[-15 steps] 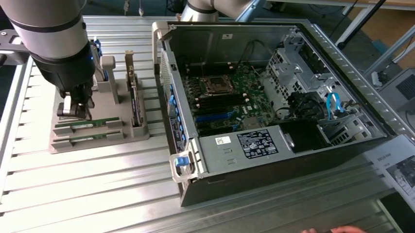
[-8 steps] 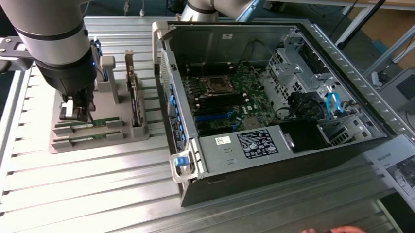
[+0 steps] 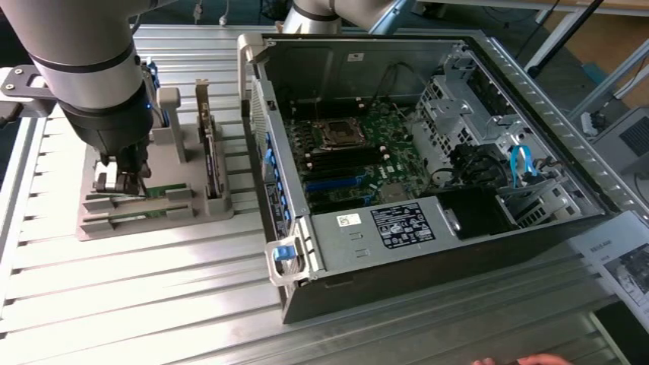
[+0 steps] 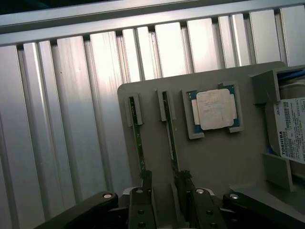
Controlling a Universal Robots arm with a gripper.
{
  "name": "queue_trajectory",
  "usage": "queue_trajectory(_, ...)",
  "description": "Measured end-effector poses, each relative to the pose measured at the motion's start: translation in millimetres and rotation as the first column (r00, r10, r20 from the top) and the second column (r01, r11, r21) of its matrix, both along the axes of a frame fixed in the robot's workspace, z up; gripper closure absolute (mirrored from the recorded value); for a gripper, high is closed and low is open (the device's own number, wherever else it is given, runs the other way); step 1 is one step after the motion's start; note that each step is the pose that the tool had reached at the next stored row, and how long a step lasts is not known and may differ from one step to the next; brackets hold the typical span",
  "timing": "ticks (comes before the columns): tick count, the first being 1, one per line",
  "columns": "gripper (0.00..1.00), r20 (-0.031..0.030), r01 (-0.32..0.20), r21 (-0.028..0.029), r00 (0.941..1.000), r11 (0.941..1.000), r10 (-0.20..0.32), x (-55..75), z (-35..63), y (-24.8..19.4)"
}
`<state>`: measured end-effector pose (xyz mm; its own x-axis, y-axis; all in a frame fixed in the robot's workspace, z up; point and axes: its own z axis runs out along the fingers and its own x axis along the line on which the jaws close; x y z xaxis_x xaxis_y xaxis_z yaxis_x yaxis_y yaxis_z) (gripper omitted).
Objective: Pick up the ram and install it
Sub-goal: 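Pick up the ram and move it above insertion slot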
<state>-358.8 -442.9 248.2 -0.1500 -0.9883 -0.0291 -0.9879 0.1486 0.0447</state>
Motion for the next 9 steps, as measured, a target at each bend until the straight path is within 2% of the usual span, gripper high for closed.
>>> queue_trajectory(9,0.64,0.0000,-0.007,0.0000,1.0000,1.0000,0.007,0.0,-0.1,0.0)
